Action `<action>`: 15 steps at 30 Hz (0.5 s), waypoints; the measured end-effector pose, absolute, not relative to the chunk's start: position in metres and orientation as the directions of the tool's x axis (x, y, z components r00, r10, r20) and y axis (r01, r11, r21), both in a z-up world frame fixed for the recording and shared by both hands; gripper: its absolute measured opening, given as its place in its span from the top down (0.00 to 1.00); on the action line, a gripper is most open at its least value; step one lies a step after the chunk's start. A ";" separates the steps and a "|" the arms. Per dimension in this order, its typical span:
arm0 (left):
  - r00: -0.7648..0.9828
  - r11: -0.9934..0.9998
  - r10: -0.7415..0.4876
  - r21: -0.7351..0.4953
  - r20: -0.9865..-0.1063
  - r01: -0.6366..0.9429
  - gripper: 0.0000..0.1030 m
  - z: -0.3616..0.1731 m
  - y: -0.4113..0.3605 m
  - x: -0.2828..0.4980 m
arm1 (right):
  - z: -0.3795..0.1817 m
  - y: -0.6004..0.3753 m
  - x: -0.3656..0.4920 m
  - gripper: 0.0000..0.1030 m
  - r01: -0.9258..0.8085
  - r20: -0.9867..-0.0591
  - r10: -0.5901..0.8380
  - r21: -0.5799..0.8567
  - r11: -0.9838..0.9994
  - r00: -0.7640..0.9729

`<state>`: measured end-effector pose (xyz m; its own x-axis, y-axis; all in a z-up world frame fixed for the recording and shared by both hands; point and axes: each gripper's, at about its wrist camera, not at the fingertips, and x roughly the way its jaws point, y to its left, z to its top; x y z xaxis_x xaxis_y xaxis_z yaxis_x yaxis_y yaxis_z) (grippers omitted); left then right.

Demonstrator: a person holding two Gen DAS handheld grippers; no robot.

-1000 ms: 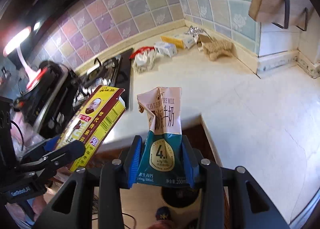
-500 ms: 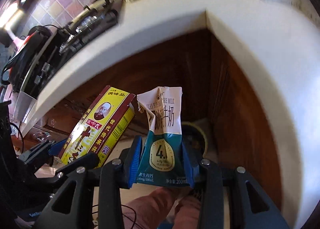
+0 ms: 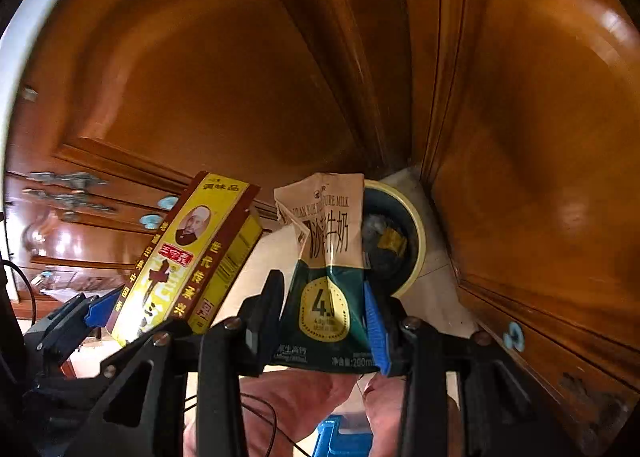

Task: Collect trash
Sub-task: 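Carry the spice box and milk carton down over the floor trash bin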

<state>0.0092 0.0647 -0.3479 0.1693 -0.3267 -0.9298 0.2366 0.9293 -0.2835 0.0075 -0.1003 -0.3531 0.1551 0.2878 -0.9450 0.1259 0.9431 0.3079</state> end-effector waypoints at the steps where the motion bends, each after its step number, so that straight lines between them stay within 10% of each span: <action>1: 0.160 0.929 -0.326 -0.284 -0.932 0.239 0.42 -0.358 0.063 0.011 | -0.362 -0.100 0.009 0.62 0.129 -0.945 0.289 0.309 0.942 0.152; 15: 0.062 0.930 -0.307 -0.286 -0.950 0.232 0.42 -0.466 0.053 0.038 | -0.463 -0.106 0.034 0.62 0.171 -0.961 0.258 0.273 0.947 0.104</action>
